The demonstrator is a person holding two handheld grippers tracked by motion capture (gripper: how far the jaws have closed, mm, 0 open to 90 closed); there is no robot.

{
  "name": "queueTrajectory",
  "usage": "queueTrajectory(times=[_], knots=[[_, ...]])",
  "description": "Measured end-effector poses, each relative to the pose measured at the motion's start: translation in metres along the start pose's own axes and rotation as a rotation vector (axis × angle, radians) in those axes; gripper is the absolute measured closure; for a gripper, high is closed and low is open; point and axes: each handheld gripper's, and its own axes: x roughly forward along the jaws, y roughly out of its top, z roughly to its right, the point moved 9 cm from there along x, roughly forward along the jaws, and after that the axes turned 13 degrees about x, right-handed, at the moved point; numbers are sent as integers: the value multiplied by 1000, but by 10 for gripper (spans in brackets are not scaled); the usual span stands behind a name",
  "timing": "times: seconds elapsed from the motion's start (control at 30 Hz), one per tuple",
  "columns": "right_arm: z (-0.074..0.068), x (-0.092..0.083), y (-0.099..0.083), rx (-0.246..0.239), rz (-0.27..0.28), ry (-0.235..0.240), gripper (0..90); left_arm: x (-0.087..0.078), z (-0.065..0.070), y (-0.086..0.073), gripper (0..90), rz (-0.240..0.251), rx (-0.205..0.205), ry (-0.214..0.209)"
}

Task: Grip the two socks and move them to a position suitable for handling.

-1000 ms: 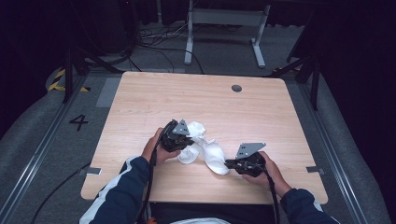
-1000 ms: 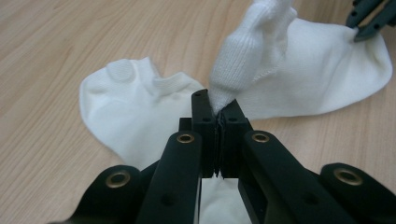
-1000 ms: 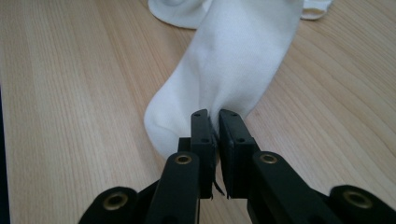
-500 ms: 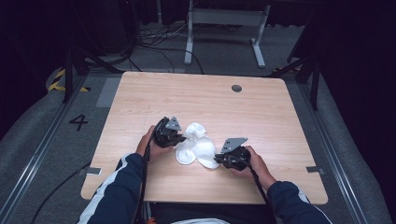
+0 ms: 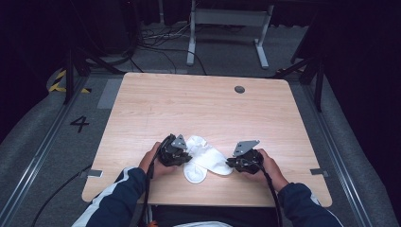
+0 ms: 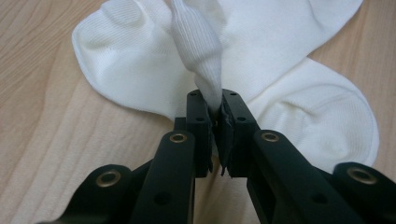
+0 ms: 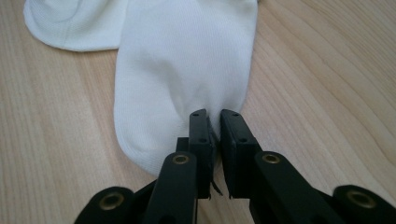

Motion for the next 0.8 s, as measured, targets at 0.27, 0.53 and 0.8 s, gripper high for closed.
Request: queueTrajectory(times=[0.27, 0.53, 0.8], knots=[[-13, -19, 11, -20, 57, 53, 852, -25, -17, 23, 885, 94, -34, 44], [-53, -18, 32, 23, 79, 201, 851, -42, -42, 22, 886, 114, -124, 37], [-83, 5, 42, 7, 33, 223, 812, -23, -57, 11, 871, 65, -138, 26]])
